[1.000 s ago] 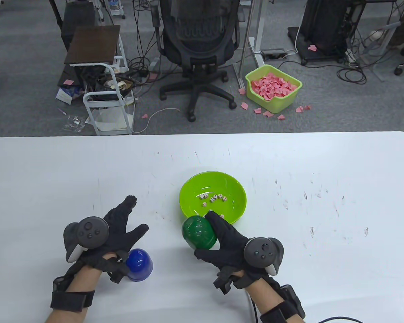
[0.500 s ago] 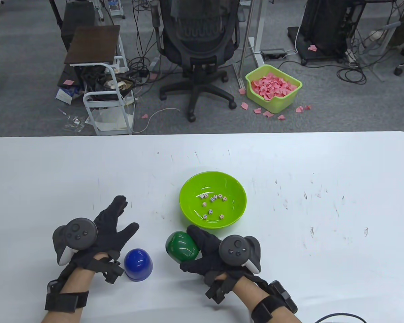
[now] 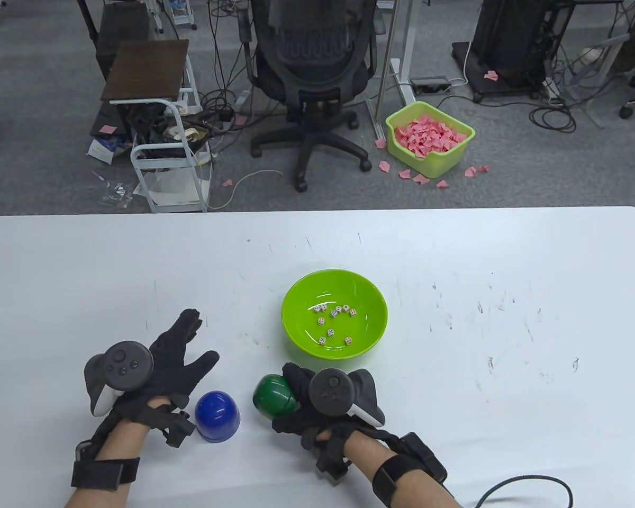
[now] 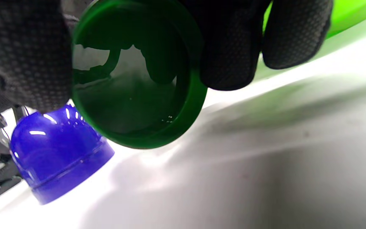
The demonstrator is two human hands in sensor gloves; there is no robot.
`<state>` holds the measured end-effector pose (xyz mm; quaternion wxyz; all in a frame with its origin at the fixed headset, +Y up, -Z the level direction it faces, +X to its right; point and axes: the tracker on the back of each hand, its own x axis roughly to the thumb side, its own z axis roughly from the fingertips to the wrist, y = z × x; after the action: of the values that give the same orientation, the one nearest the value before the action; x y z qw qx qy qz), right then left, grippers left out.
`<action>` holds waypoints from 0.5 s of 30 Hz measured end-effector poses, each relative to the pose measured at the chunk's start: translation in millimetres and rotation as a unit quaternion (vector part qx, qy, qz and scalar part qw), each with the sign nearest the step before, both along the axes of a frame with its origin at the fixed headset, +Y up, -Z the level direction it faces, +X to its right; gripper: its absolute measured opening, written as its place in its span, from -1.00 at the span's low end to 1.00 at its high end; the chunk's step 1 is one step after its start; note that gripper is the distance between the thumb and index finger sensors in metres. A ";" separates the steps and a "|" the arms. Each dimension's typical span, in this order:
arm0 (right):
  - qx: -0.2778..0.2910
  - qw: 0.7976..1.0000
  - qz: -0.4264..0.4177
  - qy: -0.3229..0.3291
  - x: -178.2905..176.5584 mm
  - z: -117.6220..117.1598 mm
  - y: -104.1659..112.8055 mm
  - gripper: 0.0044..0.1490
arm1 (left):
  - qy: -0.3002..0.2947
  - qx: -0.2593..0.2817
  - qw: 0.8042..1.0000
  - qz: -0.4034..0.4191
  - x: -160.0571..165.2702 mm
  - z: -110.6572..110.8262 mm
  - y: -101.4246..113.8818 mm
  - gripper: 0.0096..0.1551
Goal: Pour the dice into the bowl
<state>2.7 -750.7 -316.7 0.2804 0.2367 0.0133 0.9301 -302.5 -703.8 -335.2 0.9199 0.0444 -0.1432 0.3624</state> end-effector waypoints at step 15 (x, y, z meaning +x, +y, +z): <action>0.026 0.997 0.076 0.003 -0.4 7.9 3.1 0.28 | -0.005 -0.016 1.000 0.000 -0.5 -0.4 -0.4 0.11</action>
<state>2.2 -747.6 -308.8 0.2027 0.2454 0.0081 0.9480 -303.0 -704.1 -335.6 0.9197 0.0277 -0.1415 0.3652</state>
